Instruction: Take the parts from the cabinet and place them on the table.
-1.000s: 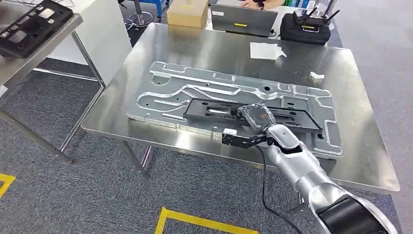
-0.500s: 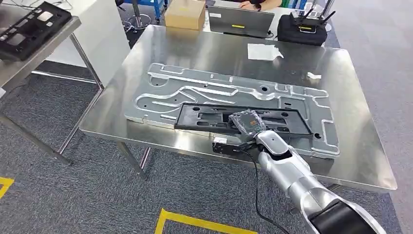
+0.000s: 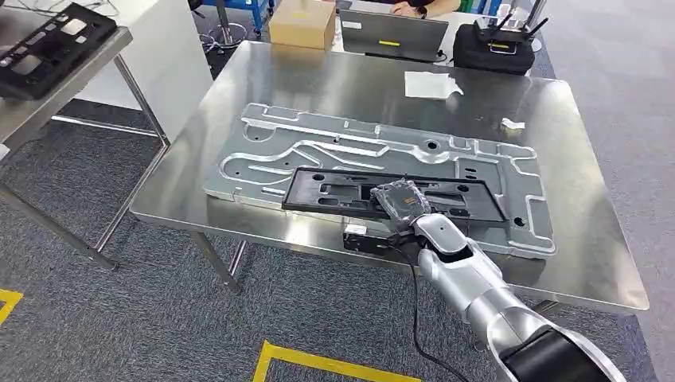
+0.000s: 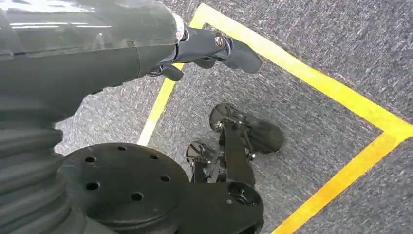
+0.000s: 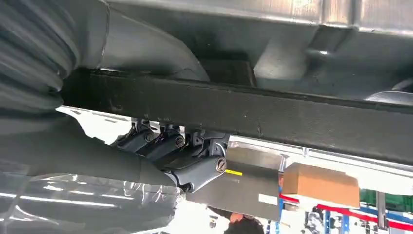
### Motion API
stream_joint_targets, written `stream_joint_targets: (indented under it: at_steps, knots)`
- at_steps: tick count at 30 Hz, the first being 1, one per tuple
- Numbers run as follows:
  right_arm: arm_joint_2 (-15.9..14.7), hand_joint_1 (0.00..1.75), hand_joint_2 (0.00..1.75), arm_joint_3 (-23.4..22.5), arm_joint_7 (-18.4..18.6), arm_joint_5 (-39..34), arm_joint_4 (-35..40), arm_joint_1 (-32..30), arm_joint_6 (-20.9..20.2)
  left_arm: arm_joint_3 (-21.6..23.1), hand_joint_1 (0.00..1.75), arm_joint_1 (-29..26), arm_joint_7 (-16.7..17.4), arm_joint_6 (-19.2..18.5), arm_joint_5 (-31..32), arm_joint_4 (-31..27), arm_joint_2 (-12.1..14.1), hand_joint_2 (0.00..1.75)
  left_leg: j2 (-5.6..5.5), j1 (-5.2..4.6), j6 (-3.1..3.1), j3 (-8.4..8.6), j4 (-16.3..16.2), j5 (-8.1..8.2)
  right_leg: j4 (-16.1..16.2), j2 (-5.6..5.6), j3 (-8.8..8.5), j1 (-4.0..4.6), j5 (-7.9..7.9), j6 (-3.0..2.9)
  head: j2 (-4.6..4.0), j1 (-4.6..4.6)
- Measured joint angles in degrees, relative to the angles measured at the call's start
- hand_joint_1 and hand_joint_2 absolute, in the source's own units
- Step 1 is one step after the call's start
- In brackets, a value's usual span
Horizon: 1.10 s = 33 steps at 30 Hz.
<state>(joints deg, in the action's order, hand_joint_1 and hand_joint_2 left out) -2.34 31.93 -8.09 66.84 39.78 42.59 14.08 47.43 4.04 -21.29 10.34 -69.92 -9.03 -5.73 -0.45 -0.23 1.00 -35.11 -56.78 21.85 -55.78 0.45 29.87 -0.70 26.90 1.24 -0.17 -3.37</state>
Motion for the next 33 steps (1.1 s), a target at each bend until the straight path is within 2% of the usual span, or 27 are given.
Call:
stream_joint_targets:
  at_steps: [11,17,26,33]
  knots:
    - [0.15,1.75,1.75,-0.55,0.59,0.94,0.55,-0.66,0.04,0.46,0.0,0.25,-0.13,-0.24,0.33,0.0,0.04,1.75,0.0,0.0,0.0,0.03,0.0,0.0,0.0,-0.01,-0.03,0.0,0.0,0.0,0.0,0.0]
    - [-0.11,1.75,1.75,-2.58,0.46,-0.72,3.54,-2.61,0.09,0.46,0.0,0.25,-0.28,0.2,-0.37,0.0,0.07,1.75,0.02,0.0,0.02,0.02,-0.01,0.02,0.0,0.0,-0.01,-0.01,0.0,0.0,0.0,0.0]
    - [-3.8,1.75,1.75,-6.77,3.95,3.28,6.25,-4.25,0.48,0.46,0.0,0.09,-0.59,-0.15,-0.39,0.0,0.07,1.75,-0.49,-0.05,0.15,-0.15,-0.02,-0.05,0.01,-0.48,-0.02,-0.07,0.07,0.03,0.0,0.0]
    - [-6.32,1.75,1.75,-11.12,3.32,5.18,4.9,-3.55,2.16,0.46,0.0,-0.1,-1.57,-0.85,-0.63,0.0,0.07,1.75,-0.61,-0.13,0.27,-0.29,-0.07,-0.12,0.01,-0.56,0.01,-0.13,0.03,0.09,0.0,0.0]
